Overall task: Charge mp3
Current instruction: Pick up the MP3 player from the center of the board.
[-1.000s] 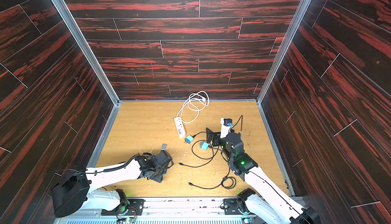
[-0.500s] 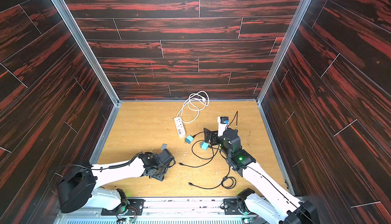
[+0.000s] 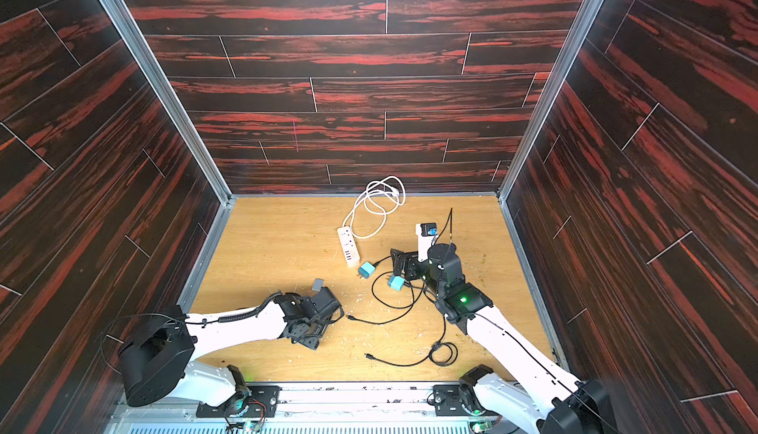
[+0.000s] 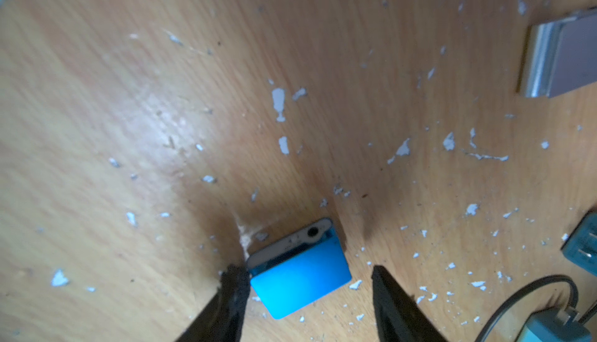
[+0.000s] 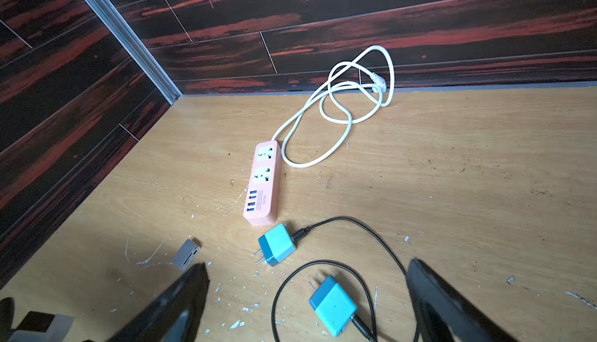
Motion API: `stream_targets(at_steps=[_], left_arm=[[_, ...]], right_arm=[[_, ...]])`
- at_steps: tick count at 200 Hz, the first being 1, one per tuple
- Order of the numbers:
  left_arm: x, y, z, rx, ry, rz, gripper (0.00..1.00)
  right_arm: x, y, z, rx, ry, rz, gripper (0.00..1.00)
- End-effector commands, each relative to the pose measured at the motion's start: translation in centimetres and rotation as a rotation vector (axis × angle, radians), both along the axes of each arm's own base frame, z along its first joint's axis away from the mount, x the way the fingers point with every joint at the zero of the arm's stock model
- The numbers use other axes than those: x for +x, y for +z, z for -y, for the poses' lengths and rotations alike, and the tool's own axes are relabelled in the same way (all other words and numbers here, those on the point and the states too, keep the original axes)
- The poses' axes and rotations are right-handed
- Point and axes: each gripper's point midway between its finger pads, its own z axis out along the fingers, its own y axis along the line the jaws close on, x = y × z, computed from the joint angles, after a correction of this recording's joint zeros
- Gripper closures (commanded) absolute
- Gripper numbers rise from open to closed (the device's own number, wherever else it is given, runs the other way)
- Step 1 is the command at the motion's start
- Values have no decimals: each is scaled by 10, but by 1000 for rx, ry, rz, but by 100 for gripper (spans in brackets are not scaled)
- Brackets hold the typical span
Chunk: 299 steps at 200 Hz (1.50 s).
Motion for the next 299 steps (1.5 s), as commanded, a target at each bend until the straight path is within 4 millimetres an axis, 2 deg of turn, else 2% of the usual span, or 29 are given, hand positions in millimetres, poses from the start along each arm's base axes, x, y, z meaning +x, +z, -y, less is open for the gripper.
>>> stream_targets(at_steps=[1, 62, 66, 180, 201, 270, 299], left_arm=[[-8, -16, -22, 93, -1, -56, 41], [-6, -26, -26, 116, -48, -111, 42], [-11, -27, -32, 142, -53, -139, 42], [-21, -39, -49, 235, -183, -271, 44], [-23, -41, -53, 248, -198, -285, 49], [-30, -51, -64, 295, -252, -342, 51], [-29, -53, -67, 300, -266, -338, 56]], right_arm=[[-1, 3, -8, -4, 37, -15, 2], [0, -6, -17, -16, 77, -56, 2], [0, -7, -17, -16, 77, -58, 1], [0, -14, -23, -27, 105, -93, 2], [0, -14, -24, -26, 111, -98, 2], [-1, -17, -28, -26, 129, -114, 2], [-1, -21, -29, -28, 135, -126, 2]])
